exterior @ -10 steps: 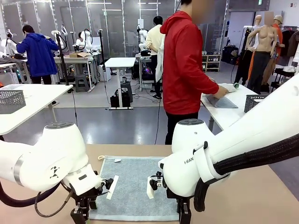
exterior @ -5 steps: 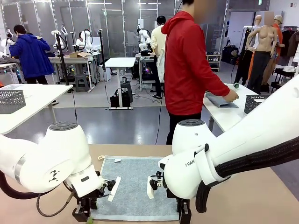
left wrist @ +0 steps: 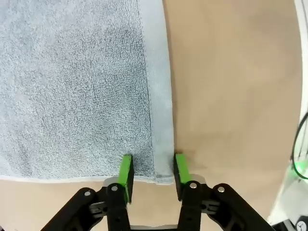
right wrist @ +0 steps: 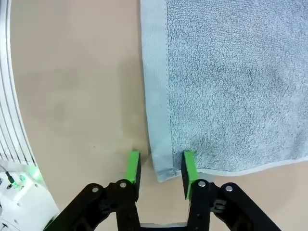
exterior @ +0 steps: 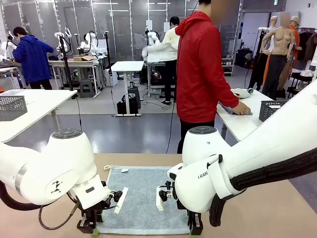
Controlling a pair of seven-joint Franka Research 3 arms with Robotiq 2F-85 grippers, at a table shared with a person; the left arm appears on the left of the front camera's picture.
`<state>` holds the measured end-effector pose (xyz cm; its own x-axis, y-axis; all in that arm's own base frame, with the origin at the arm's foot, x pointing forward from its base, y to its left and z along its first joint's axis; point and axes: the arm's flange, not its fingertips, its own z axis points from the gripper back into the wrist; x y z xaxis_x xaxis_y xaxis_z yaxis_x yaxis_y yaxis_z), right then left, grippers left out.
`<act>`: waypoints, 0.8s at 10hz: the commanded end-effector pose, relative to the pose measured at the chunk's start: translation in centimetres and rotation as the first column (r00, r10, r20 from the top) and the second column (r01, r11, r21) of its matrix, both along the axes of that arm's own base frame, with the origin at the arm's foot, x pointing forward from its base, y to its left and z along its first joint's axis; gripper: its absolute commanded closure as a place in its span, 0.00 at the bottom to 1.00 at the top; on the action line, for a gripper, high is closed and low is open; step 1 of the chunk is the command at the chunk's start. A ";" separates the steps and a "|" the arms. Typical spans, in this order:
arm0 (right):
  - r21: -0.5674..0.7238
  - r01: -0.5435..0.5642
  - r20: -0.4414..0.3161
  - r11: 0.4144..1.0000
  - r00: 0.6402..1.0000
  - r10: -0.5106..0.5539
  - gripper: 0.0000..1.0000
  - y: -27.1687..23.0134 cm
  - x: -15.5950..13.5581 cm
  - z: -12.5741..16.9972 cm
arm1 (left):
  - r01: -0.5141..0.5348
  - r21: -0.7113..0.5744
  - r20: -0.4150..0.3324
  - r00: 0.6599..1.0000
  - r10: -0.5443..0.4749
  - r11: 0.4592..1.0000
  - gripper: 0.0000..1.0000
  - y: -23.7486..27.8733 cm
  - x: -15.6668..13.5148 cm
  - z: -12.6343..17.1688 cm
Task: Fold the towels and place them in the basket.
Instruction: When a person lays out a Towel with hook on the table, fold it in half twice.
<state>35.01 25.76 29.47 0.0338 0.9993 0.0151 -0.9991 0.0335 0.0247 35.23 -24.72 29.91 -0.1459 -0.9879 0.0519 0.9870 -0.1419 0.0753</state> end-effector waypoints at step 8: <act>-0.021 0.021 0.028 1.000 0.999 -0.021 0.76 0.1 -0.4 -0.1 | -0.029 0.032 0.026 0.999 0.028 0.999 0.75 1.0 -1.5 -0.4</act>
<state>35.02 25.76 29.60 0.0346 0.9993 0.0155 -0.9992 0.0343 0.0213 35.25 -24.69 30.01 -0.1337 -0.9896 0.0524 0.9886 -0.1295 0.0765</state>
